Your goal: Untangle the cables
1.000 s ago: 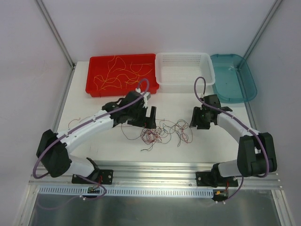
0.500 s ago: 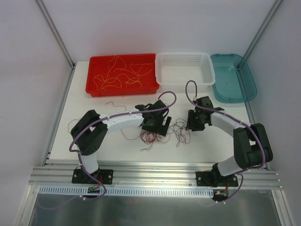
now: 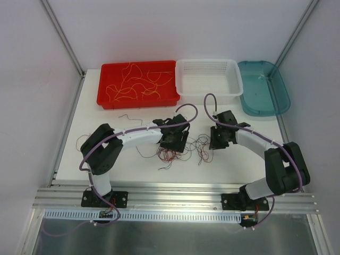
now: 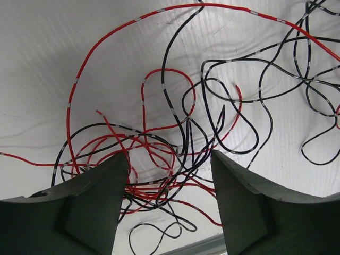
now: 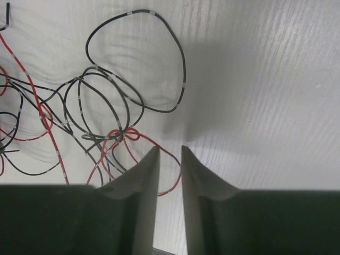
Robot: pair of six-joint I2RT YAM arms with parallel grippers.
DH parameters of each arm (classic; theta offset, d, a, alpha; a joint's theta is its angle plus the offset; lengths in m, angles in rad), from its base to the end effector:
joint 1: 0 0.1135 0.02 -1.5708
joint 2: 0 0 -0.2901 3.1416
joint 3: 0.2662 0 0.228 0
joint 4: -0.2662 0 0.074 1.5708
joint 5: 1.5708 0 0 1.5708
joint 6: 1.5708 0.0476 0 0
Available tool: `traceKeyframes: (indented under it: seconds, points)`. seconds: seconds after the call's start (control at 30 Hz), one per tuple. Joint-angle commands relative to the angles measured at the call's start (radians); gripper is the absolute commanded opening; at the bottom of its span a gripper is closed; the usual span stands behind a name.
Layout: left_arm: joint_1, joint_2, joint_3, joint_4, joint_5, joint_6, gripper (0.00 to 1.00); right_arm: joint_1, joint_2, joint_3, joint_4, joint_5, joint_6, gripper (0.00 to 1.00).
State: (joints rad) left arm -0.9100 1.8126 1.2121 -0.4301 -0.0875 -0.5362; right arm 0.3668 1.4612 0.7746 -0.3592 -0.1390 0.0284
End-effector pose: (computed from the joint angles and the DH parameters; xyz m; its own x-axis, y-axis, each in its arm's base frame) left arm 0.2287 -0.2874 0.2162 -0.8402 0.2516 -0.4804 0.3835 0.9020 -0.1983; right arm 0.2377 0.0984 0.2040 -0.8194 -0.2846 -0.4976 -0.3969 0.9080 0.1341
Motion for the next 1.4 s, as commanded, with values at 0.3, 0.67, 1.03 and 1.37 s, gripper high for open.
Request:
traceKeyframes:
  seconds: [0.3, 0.67, 1.03, 1.37]
  points:
    - [0.152, -0.064, -0.143, -0.002, -0.046, -0.027, 0.15, 0.004, -0.186, 0.167, -0.233, 0.182, -0.050, 0.01]
    - [0.391, -0.209, -0.364, -0.006, -0.051, -0.019, 0.00, -0.115, -0.444, 0.853, -0.563, 0.414, -0.101, 0.01]
    - [0.563, -0.358, -0.479, -0.007, -0.060, -0.044, 0.00, -0.172, -0.498, 1.095, -0.423, 0.515, -0.111, 0.01]
    - [0.626, -0.430, -0.513, -0.007, -0.057, -0.085, 0.02, -0.190, -0.408, 1.275, -0.469, 0.710, -0.163, 0.01]
